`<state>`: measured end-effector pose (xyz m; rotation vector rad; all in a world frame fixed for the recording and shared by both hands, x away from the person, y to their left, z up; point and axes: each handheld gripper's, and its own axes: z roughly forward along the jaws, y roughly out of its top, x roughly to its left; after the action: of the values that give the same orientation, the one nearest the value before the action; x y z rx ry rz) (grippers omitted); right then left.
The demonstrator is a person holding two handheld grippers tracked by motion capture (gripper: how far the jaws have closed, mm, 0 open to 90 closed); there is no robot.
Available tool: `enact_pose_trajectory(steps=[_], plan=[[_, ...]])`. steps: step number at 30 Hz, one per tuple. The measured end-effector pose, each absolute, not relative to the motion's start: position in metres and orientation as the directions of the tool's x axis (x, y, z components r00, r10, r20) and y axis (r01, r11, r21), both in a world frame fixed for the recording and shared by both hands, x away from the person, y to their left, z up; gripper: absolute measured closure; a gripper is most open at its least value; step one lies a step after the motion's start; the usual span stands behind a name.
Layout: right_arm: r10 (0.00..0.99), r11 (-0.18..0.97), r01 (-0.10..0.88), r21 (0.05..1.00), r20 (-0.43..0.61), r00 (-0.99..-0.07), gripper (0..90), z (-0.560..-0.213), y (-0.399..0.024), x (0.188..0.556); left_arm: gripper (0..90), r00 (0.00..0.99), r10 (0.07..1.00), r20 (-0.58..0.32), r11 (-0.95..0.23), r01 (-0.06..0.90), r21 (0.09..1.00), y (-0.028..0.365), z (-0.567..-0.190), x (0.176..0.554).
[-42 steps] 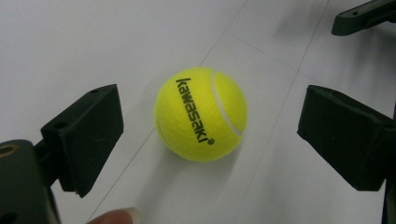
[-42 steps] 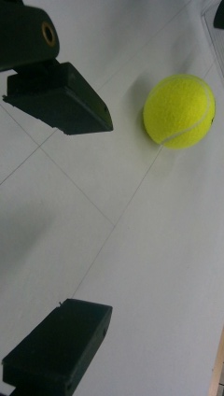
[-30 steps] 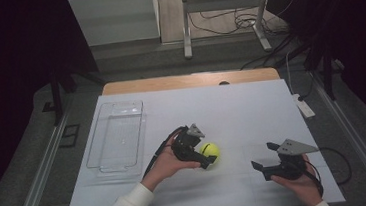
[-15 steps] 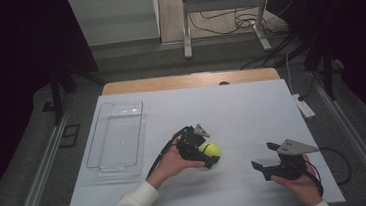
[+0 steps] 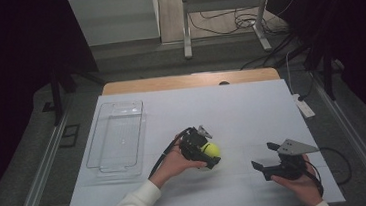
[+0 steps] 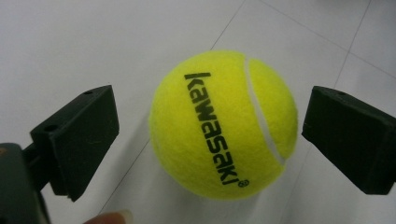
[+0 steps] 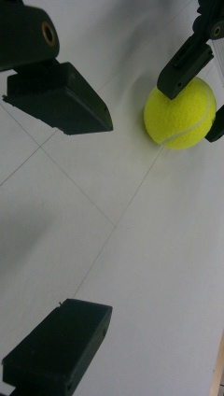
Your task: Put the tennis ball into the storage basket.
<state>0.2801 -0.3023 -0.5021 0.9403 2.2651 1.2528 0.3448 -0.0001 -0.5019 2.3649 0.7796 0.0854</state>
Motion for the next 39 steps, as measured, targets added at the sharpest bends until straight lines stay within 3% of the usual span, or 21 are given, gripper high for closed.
enact_pose_trajectory(steps=[4, 10, 25, 39], plan=[[0.713, 0.376, 0.369, 0.850, -0.011, -0.701, 11.0, -0.502, -0.303, 0.280, 10.4, 0.825, 0.550, -0.132, -0.623, 0.511, 0.592, 0.000, -0.503, 0.345], [0.713, 0.377, 0.369, 0.850, -0.012, -0.701, 11.0, -0.502, -0.302, 0.280, 25.2, 0.833, 0.537, -0.134, -0.624, 0.499, 0.601, 0.001, -0.500, 0.343], [0.714, 0.377, 0.368, 0.850, -0.013, -0.700, 11.1, -0.502, -0.303, 0.280, 26.7, 0.845, 0.530, -0.069, -0.645, 0.455, 0.614, 0.001, -0.496, 0.336], [0.713, 0.377, 0.366, 0.851, -0.015, -0.701, 11.1, -0.501, -0.303, 0.280, 26.7, 0.846, 0.525, -0.093, -0.609, 0.450, 0.654, 0.010, -0.485, 0.332]])
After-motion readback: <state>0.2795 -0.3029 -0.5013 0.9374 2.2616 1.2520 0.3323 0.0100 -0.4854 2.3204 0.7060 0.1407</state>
